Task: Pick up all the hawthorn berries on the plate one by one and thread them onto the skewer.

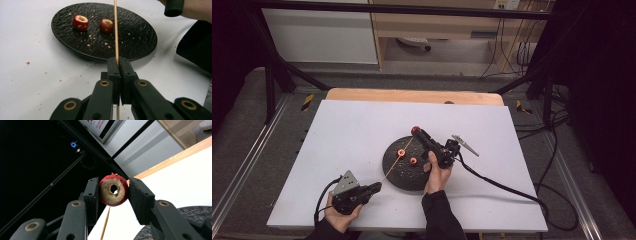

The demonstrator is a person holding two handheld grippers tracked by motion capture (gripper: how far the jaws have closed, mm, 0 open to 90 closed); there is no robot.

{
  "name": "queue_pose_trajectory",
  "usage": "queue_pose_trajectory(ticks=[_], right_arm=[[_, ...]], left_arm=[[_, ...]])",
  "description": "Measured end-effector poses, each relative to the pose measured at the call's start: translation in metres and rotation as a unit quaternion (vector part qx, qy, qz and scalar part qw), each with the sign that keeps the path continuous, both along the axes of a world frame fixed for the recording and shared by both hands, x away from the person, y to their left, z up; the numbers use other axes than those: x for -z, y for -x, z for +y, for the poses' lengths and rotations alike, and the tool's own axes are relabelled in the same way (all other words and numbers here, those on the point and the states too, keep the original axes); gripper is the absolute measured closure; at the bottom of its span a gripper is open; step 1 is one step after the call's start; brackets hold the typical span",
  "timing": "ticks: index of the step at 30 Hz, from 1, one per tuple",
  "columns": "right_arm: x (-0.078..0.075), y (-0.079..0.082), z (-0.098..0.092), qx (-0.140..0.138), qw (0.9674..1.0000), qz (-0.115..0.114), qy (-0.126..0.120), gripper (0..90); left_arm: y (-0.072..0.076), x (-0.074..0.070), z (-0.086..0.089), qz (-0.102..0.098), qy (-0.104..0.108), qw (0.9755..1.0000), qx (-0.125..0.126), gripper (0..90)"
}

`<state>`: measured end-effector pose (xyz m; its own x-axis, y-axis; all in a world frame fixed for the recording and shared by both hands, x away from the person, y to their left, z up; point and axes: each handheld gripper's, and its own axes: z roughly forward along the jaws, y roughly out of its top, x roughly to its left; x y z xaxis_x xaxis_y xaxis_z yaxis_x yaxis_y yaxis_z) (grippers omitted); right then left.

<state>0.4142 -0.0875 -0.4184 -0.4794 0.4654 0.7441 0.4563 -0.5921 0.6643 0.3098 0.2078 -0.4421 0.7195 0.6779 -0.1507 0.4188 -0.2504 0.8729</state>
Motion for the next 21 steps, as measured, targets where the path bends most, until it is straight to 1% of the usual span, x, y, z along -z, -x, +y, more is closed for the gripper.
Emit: queue_pose_trajectory(ticks=[5,6,12,16,21], right_arm=[[0.003,0.000,0.001,-0.001,1.0000,-0.001,0.002,61.8],[0.003,0.000,0.002,-0.002,1.0000,0.002,-0.001,61.8],[0.005,0.001,0.005,-0.005,1.0000,0.002,-0.003,61.8],[0.007,0.002,0.006,-0.004,1.0000,0.004,-0.007,61.8],[0.008,0.003,0.008,-0.002,0.9999,0.003,-0.015,61.8]], left_arm=[[0.000,0.000,0.000,0.001,0.001,1.0000,-0.002,88.0],[0.000,0.000,0.000,0.002,0.002,1.0000,-0.002,88.0],[-0.001,0.000,-0.003,0.006,0.007,0.9999,-0.007,88.0],[-0.001,0.000,-0.007,0.010,0.013,0.9998,-0.014,88.0],[0.000,0.000,-0.012,0.009,0.016,0.9995,-0.025,88.0]])
